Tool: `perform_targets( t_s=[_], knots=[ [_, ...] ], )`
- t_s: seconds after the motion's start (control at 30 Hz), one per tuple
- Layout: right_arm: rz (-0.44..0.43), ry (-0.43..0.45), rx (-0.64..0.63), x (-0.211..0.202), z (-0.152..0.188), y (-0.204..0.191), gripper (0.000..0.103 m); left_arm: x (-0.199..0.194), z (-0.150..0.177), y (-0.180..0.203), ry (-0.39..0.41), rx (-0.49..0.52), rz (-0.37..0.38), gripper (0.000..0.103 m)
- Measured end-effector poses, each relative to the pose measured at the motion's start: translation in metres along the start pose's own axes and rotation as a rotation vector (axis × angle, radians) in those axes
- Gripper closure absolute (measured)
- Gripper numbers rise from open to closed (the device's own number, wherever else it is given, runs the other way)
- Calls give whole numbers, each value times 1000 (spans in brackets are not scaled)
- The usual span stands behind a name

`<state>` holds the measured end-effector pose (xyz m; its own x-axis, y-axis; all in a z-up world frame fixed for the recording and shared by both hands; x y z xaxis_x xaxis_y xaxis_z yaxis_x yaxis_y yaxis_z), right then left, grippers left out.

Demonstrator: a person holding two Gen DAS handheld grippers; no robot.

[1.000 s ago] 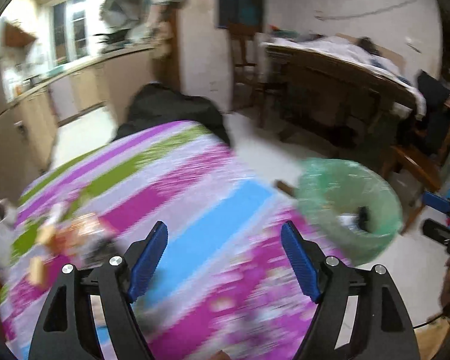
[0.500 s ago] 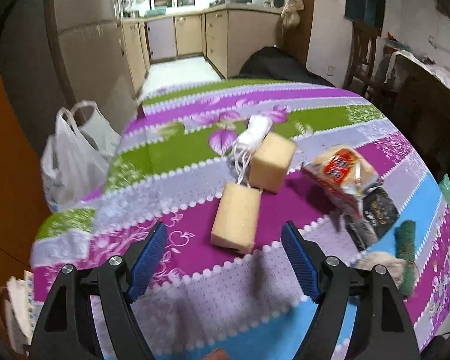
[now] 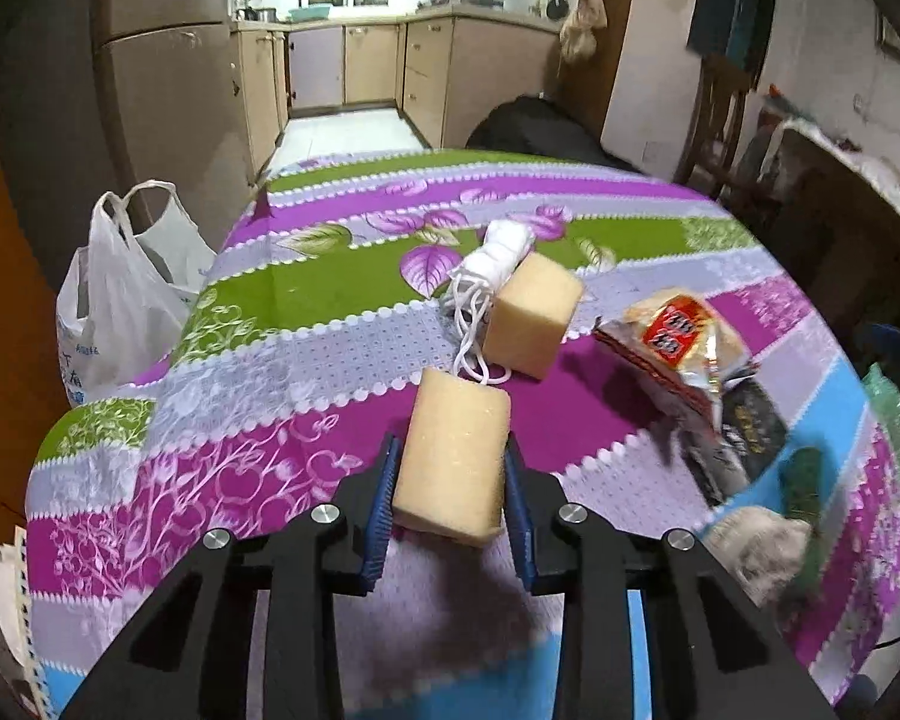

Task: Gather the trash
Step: 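Grasp the yellow sponge with the left tool while the right tool grasps the snack bag, then carry the yellow sponge and red-labelled snack bag over the green bin with both tools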

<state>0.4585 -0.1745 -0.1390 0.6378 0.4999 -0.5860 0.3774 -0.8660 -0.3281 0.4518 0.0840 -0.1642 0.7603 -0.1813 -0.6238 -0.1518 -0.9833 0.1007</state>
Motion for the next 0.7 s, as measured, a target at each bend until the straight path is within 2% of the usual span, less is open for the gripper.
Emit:
perform_targets(
  t_s=[0.1, 0.2, 0.4, 0.5, 0.57, 0.6, 0.7],
  knots=[
    [-6, -88, -1, 46, -14, -6, 8, -13, 0, -5, 19, -36, 19, 70],
    [20, -148, -49, 73, -17, -15, 8, -20, 0, -4, 28, -40, 36, 70],
    [159, -246, -152, 108, -7, -21, 8, -23, 2, -8, 29, -61, 48, 70],
    [219, -260, -192, 115, 2, -15, 8, -20, 4, -8, 23, -69, 47, 70],
    [218, -259, -192, 118, 4, -13, 17, -18, 5, -5, 22, -63, 45, 70],
    [224, -257, -190, 119, 5, -13, 25, -18, 6, -4, 22, -63, 42, 70],
    [233, -233, -206, 117, 5, -15, 37, -15, 6, -3, 24, -63, 30, 70]
  ],
)
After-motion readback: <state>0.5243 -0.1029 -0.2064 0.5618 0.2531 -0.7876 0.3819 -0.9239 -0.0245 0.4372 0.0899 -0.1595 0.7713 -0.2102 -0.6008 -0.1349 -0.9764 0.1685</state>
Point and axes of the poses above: each gripper's, at about its wrist camera, not at the fingertips, and x roughly the way its jaws point, y to its right, z to its underside, the point moved 3 cm from there along x, roughly the way its jaws point, and after that the axes turned 10 degrees about y, right-handed, at the moved point
